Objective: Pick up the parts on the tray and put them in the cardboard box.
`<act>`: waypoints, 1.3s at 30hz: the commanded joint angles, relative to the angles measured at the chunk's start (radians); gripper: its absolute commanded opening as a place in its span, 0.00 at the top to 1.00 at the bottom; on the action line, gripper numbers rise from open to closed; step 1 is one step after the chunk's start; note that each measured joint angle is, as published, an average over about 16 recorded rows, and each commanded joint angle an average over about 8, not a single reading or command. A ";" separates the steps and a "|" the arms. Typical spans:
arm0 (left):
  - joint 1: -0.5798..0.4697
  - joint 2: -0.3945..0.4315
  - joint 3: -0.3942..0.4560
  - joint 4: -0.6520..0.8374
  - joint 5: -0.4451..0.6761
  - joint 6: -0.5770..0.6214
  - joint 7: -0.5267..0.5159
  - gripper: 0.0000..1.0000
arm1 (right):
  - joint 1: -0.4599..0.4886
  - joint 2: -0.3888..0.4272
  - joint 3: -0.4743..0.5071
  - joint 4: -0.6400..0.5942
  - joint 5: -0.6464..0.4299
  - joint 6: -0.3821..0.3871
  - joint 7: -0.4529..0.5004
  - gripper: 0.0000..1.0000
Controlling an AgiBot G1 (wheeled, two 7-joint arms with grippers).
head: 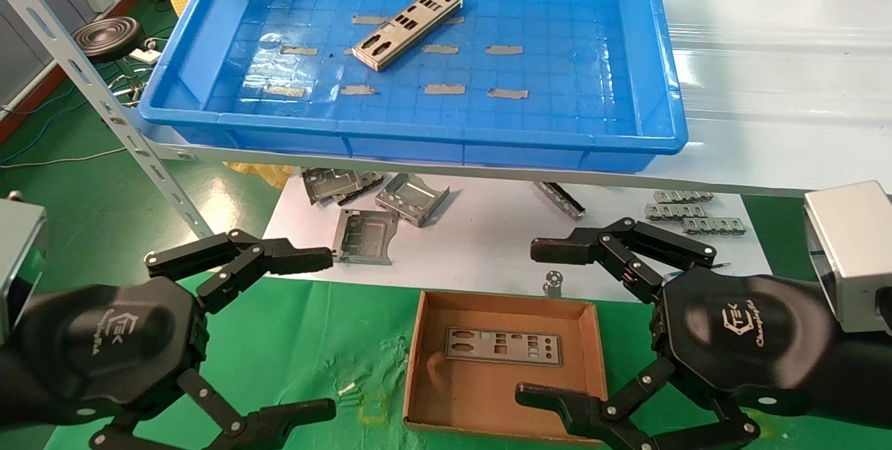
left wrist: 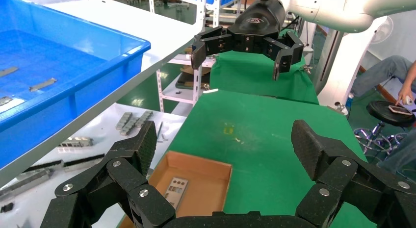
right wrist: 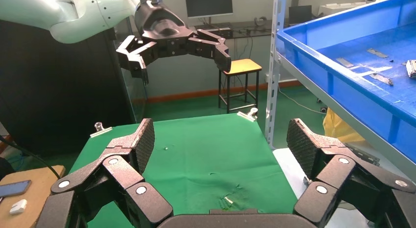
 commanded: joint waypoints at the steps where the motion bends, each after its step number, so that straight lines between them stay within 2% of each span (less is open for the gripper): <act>1: 0.000 0.000 0.000 0.000 0.000 0.000 0.000 0.00 | 0.000 0.000 0.000 0.000 0.000 0.000 0.000 0.00; 39: 0.000 0.000 0.000 0.000 0.000 0.000 0.000 0.00 | 0.000 0.000 0.000 0.000 0.000 0.000 0.000 0.00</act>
